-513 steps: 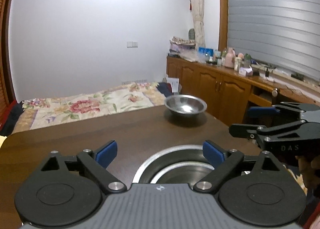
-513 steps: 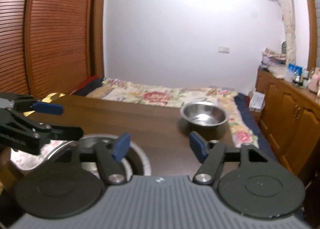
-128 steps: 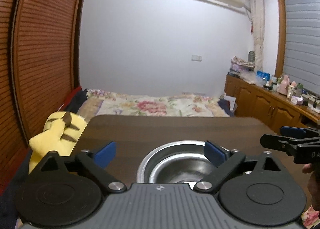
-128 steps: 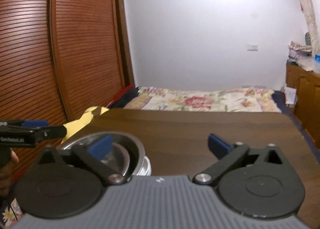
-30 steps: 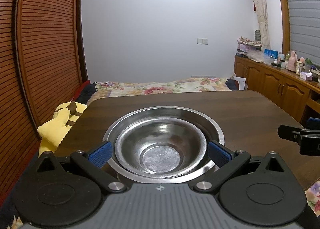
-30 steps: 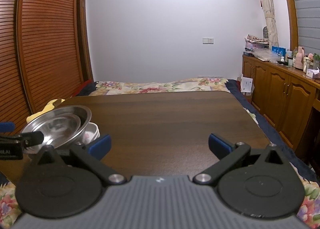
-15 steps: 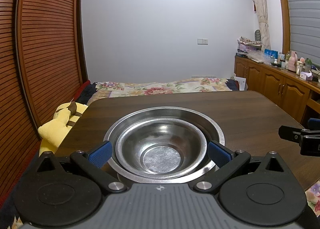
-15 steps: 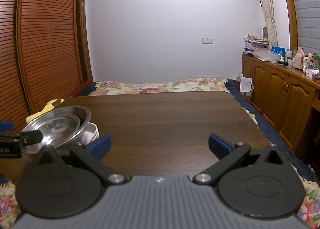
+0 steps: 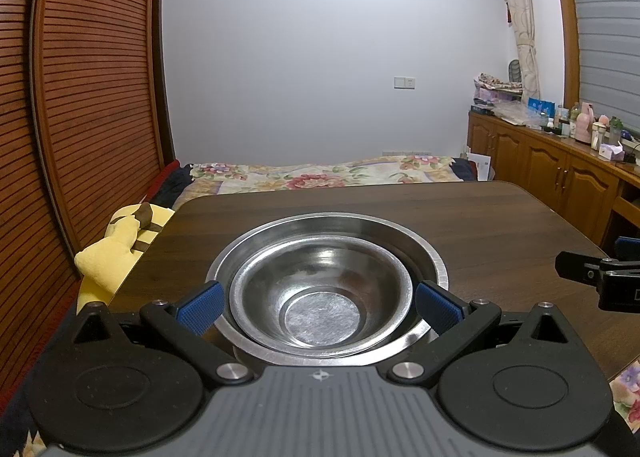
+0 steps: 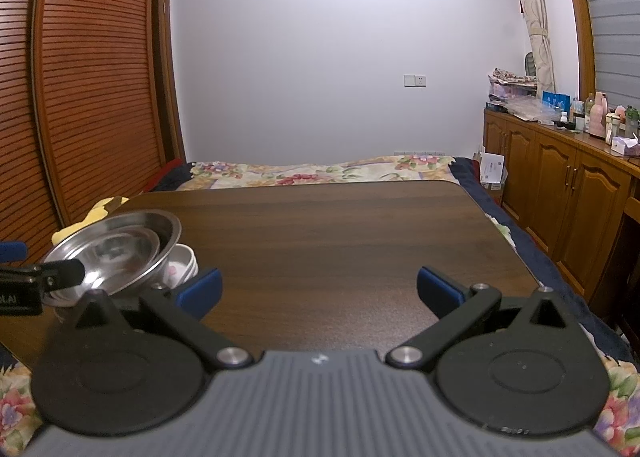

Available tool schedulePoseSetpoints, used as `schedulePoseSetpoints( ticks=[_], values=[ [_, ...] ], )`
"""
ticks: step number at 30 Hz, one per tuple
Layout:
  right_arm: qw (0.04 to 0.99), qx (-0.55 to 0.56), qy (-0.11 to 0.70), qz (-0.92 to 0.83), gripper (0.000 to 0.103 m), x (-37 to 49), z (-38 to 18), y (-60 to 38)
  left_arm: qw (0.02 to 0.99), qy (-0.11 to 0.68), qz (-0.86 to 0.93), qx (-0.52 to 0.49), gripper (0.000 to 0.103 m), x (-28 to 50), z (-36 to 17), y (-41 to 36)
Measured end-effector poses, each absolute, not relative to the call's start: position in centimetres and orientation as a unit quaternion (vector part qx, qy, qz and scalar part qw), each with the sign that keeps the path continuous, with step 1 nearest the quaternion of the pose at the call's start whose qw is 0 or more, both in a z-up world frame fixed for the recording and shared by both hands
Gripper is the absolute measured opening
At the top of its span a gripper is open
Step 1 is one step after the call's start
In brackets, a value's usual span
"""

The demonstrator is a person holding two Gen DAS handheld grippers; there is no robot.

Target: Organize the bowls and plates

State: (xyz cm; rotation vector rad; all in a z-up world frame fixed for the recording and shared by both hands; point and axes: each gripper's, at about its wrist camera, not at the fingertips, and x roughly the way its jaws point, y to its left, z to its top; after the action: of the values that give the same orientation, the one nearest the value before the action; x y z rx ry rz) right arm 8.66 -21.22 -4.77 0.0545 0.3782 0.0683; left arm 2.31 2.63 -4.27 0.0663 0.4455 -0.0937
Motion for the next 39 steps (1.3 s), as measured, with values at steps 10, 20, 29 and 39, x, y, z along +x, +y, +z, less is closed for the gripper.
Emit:
schedulePoseSetpoints(
  ticks=[10,20,29,39],
  values=[
    [0.98,0.033,0.192,0.033,0.103,8.75,-4.68,-21.34,0.974,0.218,-0.046,0.03,0.103,2.28,-4.1,2.75],
    [0.981,0.033,0.191,0.031,0.103,8.81,-4.7,-21.28,0.975,0.217,-0.046,0.029,0.103,2.28,-3.97,2.86],
    [0.981,0.032,0.191,0.03,0.103,8.81,-4.76,-21.28,0.975,0.217,-0.046,0.029,0.103,2.28,-3.97,2.86],
    [0.981,0.032,0.19,0.029,0.103,8.8,-4.8,-21.29,0.975,0.217,-0.047,0.029,0.103,2.25,-3.94,2.89]
  ],
)
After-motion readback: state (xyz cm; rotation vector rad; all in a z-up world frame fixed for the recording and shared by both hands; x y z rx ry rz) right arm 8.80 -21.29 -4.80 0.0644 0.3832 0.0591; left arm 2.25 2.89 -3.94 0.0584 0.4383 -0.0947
